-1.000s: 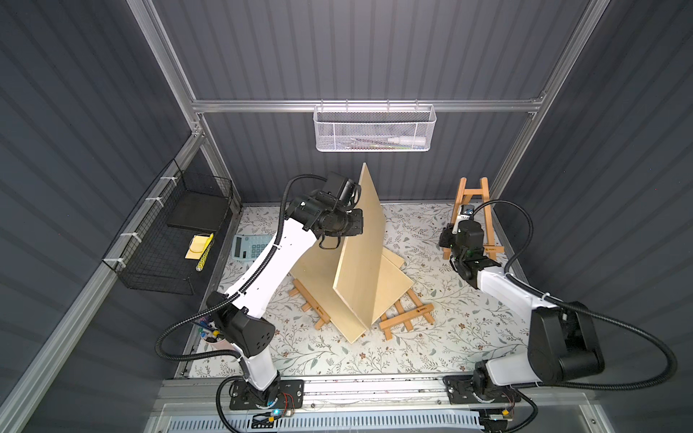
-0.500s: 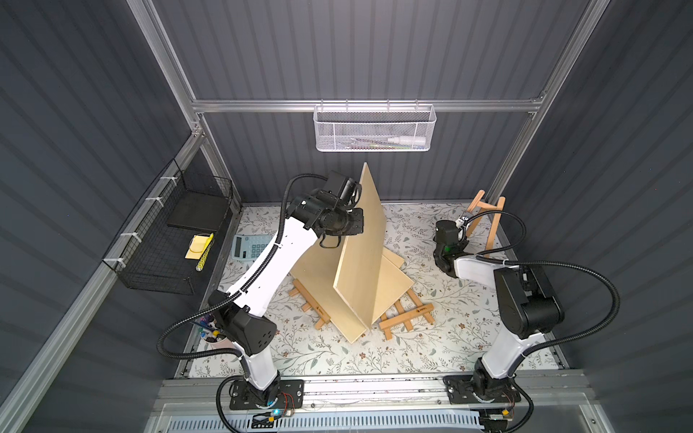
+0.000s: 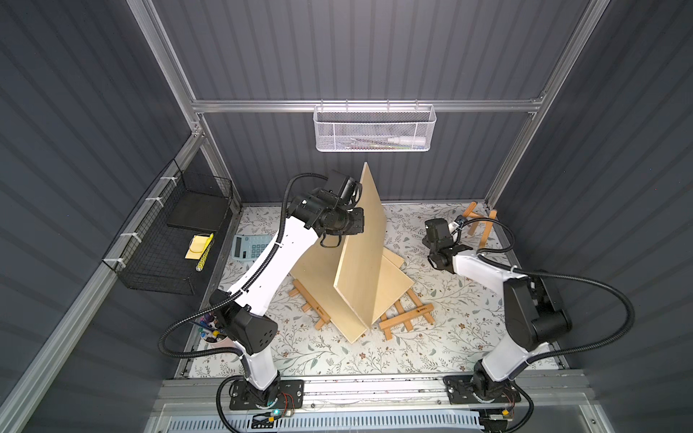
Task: Assemble the easel
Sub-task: Place the easel at the corner of the board, then move the easel to the corner of the board.
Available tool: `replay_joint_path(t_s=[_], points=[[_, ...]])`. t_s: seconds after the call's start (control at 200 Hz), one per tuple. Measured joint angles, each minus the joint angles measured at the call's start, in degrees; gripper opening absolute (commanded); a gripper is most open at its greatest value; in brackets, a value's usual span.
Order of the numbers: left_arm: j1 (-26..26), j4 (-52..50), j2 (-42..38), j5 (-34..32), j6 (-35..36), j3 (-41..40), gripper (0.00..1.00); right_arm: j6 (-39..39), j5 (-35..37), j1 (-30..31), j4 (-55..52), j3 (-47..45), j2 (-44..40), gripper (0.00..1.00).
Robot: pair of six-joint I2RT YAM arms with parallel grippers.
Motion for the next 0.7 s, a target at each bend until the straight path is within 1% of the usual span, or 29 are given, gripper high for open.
replay_joint_path(t_s=[0.075,0.15,0.245,0.345,0.45,0.54,0.615,0.7], points=[[0.00,0.22,0.00,0.00,0.00,-0.11,0.00,-0.37,-3.74,-1.57,-5.88,-0.22,-6.78,0.65],[0.00,0.31,0.00,0.00,-0.07,-0.13,0.00,-0.90,-8.55,-5.81,-10.27,-1.97,-14.23,0.65],[0.00,0.35,0.00,0.02,-0.11,-0.13,0.00,-1.44,-14.56,-15.45,-16.44,-5.38,-22.23,0.65],[0.00,0.39,0.02,0.04,-0.26,-0.13,0.00,-2.08,-19.21,-25.20,-22.53,-8.35,-26.62,0.65],[0.00,0.48,0.15,0.07,-0.35,-0.13,0.00,-2.73,-23.26,-31.08,-27.10,-10.60,-27.82,0.66],[0.00,0.98,0.46,0.24,-0.66,-0.11,0.00,-2.80,-27.06,-34.93,-28.15,-12.39,-26.80,0.67],[0.00,1.42,0.66,0.39,-0.87,-0.11,0.00,-2.71,-30.53,-37.75,-27.28,-13.57,-23.52,0.67],[0.00,1.70,0.74,0.48,-1.14,-0.13,0.00,-2.73,-33.75,-38.62,-25.22,-13.92,-18.64,0.68]])
